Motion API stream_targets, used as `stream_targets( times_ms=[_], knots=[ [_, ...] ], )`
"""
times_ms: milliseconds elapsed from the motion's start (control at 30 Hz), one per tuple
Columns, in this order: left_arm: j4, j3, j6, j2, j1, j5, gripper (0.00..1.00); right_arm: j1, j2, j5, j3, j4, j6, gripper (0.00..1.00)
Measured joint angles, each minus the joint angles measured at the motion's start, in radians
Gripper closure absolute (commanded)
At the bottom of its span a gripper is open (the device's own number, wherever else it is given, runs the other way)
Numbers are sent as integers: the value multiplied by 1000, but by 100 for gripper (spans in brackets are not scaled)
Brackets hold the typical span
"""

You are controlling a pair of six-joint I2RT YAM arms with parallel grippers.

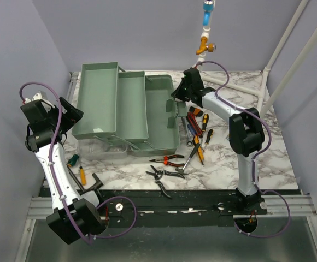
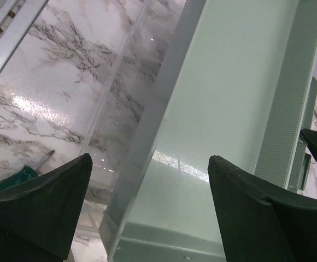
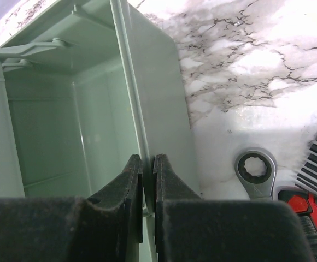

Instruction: Pack the tool kit

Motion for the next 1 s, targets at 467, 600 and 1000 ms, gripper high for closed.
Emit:
stream_targets(
  times_ms=[467,600,1000],
  knots=[
    [-1,39,-48,-66,0,-3,10,16,-10,142,-59,82,234,99],
    [1,113,-69,-84,0,-3,10,24,9,183,-39,77,322,99],
    [-1,170,-82,-92,-23,53,10,26,105,218,88,92,411,64]
  ],
)
